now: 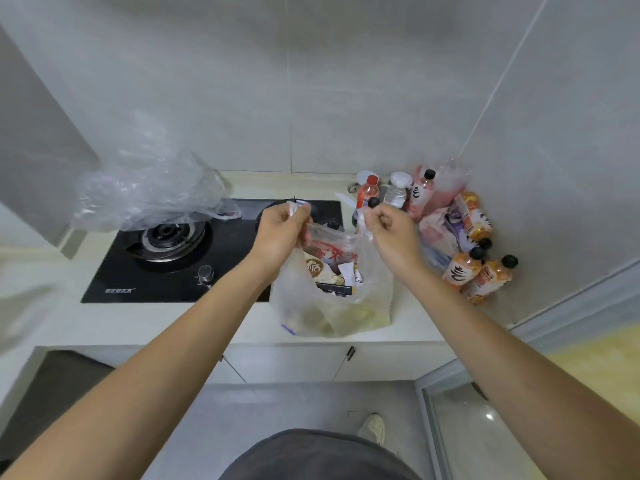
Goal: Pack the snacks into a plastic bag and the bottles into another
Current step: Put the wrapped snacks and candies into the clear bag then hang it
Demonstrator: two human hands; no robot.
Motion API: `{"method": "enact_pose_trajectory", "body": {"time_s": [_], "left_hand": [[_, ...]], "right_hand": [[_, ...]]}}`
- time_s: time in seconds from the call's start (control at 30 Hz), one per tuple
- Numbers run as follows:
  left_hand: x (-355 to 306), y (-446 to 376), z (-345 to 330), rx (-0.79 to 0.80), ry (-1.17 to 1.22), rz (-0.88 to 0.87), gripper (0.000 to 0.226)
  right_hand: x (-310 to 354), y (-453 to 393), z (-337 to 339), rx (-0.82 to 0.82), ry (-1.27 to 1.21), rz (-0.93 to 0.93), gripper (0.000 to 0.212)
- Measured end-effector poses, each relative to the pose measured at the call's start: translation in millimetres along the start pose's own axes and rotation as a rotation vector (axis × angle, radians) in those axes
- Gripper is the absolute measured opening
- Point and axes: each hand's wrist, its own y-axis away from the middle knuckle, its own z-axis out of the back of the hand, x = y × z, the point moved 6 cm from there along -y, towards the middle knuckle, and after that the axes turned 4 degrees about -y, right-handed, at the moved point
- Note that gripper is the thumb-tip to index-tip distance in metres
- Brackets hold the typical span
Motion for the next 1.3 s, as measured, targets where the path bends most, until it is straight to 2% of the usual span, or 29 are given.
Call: {"method": "enact_pose_trajectory", "body": {"time_s": [0.1, 0.27, 0.37, 0.47, 0.57, 0.7, 0.83, 0.93, 1.0, 1.17, 1.3], "left_hand": [[-8, 2, -14, 0.058, -0.008, 0.006, 0.027], [-9, 12, -45, 0.193, -0.012, 0.053, 0.028], [-11, 18, -55, 0.197, 0.002, 0.066, 0.023], [-11, 16, -56, 0.174, -0.012, 0.077, 0.024], [-13, 13, -51, 0.123, -0.049, 0.072, 0.023], [-15, 9, -43, 0.036, -0.086, 0.077, 0.023], [-24, 10, -39, -0.064, -0.081, 0.071, 0.025], [-35, 12, -24, -0.282, -0.140, 0.011, 0.025], [-46, 14, -12, -0.400, -0.147, -0.023, 0.028], [-97, 23, 21, -0.524, -0.149, -0.137, 0.027], [-133, 7, 66, -0.522, -0.108, -0.146, 0.023]], "right_hand": [[17, -2, 4, 0.012, -0.065, 0.012, 0.028], [28, -2, 4, 0.046, -0.166, -0.052, 0.020], [22, -2, 7, 0.015, -0.178, -0.109, 0.015], [15, -1, 10, 0.029, -0.246, -0.204, 0.019], [12, -5, 12, 0.034, -0.199, -0.182, 0.019], [11, -16, 22, 0.010, -0.211, -0.162, 0.039], [15, -25, 23, 0.113, -0.408, -0.259, 0.021], [30, -30, 18, 0.209, -0.421, -0.231, 0.014], [47, -33, 11, 0.266, -0.425, -0.193, 0.017], [115, -36, -13, 0.395, -0.486, -0.049, 0.012], [167, -54, -37, 0.378, -0.498, 0.021, 0.013]]}}
